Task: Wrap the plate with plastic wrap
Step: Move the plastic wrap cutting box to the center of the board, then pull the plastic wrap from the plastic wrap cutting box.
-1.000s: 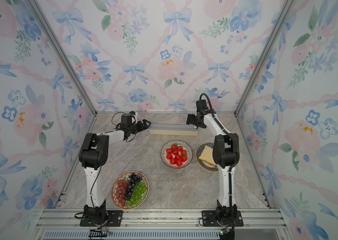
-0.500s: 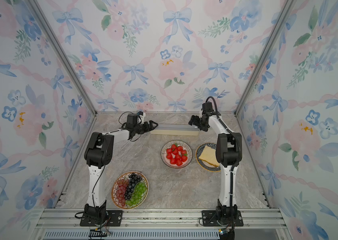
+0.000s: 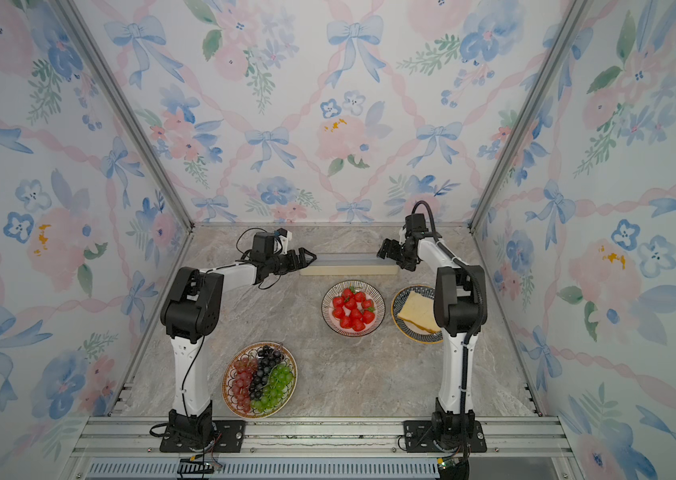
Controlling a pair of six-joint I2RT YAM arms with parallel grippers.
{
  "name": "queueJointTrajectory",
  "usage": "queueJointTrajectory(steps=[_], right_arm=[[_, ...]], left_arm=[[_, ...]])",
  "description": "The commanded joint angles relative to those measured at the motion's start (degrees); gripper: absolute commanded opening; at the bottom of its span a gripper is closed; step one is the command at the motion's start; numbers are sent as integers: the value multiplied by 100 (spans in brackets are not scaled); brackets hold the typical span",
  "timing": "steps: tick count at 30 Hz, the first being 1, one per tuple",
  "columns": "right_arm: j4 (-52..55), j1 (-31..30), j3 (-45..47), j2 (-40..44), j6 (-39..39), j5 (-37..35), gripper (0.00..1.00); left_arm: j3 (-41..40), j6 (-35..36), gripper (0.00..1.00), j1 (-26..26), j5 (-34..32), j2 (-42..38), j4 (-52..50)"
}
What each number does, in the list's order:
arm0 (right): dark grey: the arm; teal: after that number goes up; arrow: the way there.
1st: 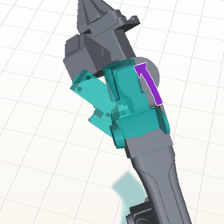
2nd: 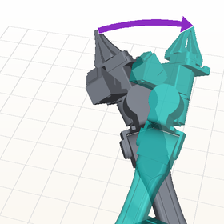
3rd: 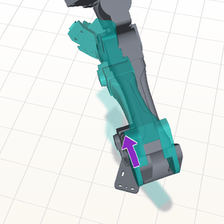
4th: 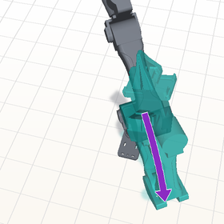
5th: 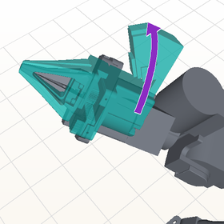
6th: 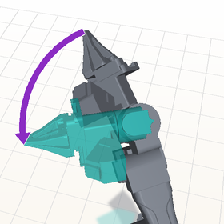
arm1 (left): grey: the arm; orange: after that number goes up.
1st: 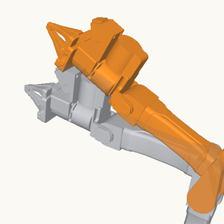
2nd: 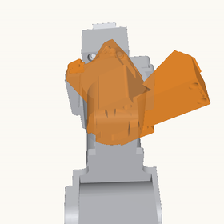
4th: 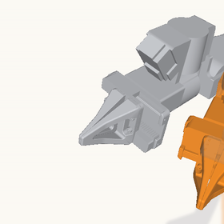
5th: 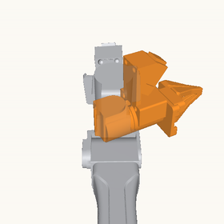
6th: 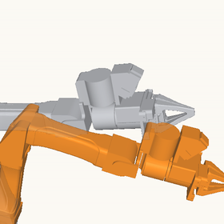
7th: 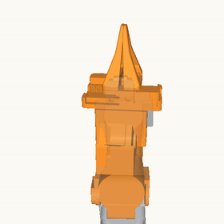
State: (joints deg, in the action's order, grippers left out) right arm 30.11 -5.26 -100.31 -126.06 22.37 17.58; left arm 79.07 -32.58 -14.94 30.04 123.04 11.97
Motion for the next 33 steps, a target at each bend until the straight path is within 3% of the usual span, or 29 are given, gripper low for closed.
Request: queueJointTrajectory(steps=[1,6,10,13,21,33], right_arm=[[-34,-237,379,417,-83,571,92],[-150,-240,970,837,-89,325,93],[-311,-136,1406,1231,-42,-382,93],[-227,-111,1426,1401,-230,-732,94],[411,-131,700,1008,-551,-647,94],[812,-207,267,688,-802,-725,94]], left_arm=[[-210,154,98,-262,462,-432,113],[-717,154,98,-248,-76,-850,104],[-968,279,98,-108,-810,-1335,-193],[-773,710,98,-110,-1258,-1605,-878],[82,1305,97,-363,-1387,-1338,-2303],[1376,1789,68,-650,-1668,-484,-3438]])
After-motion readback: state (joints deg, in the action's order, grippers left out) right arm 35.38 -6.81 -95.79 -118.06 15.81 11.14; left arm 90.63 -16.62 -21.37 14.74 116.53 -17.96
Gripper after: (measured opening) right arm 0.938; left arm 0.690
